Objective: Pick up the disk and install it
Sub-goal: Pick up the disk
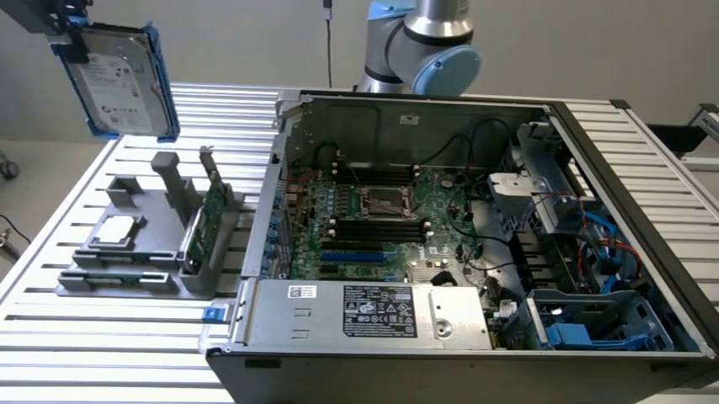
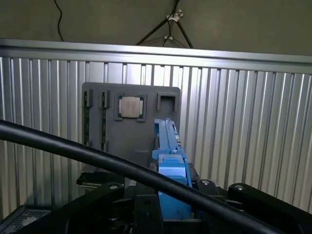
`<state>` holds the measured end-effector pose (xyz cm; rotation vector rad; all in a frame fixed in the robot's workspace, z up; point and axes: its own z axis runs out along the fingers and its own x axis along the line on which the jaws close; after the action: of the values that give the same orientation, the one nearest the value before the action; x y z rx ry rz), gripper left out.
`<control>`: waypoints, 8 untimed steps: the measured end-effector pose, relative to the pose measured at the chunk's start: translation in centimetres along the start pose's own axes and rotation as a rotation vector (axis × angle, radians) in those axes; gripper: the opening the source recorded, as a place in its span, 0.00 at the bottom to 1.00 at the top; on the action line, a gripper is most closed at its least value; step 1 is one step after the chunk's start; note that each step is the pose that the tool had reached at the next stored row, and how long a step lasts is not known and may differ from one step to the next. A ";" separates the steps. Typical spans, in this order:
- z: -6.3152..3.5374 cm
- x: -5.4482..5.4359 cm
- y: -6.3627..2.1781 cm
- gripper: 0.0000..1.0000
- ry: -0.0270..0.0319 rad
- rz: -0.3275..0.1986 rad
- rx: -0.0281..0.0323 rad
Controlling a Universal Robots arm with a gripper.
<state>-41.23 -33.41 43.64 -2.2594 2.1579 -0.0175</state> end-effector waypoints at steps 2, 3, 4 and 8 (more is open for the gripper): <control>-0.35 0.1 -0.61 0.33 -0.0001 -0.001 0.0000; -0.51 0.2 -0.91 0.33 -0.0001 -0.002 0.0001; -0.69 0.3 -1.21 0.33 -0.0001 -0.003 0.0000; -1.34 0.5 -2.47 0.33 -0.0001 -0.006 -0.0001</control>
<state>-38.76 -33.84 45.03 -2.2658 2.1512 -0.0173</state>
